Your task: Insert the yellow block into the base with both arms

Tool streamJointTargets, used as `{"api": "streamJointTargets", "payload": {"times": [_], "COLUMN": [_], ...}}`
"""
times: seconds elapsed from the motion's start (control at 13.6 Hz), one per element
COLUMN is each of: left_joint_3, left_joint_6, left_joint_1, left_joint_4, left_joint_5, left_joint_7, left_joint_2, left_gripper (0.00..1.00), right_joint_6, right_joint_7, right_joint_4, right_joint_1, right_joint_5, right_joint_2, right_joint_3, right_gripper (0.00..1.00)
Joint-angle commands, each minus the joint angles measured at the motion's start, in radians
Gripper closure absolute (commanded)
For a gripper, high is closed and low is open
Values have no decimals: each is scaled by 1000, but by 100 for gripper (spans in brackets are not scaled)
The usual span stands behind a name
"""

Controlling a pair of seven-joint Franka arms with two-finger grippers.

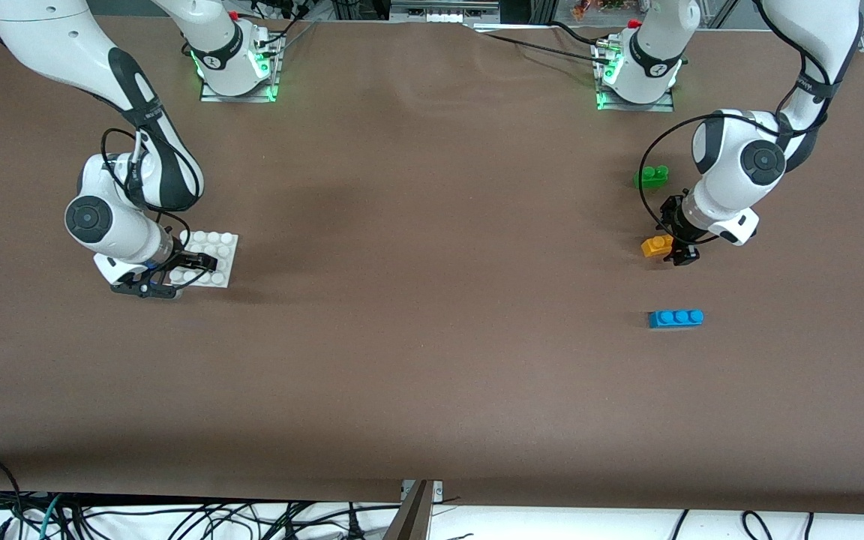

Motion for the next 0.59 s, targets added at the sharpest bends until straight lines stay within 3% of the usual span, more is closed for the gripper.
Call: {"api": "streamJointTargets", "payload": {"times": [0.0,0.51], "left_joint_3": [1,-1], "left_joint_6": [39,39], "left_joint_1": [-2,-2], "left_joint_4": [-12,-12], "left_joint_5": [30,32], "left_joint_7": [-30,-30], "left_joint_2": [4,2], "left_gripper": [30,67], "right_joint_6": [17,10], "right_joint_7": [-10,-22], "right_joint_4": [-28,-74], "right_joint_1": [-2,-1], "right_joint_5": [-18,-22], "right_joint_2": [-18,-55], "right_joint_3": [3,6], "right_gripper": [0,0]}}
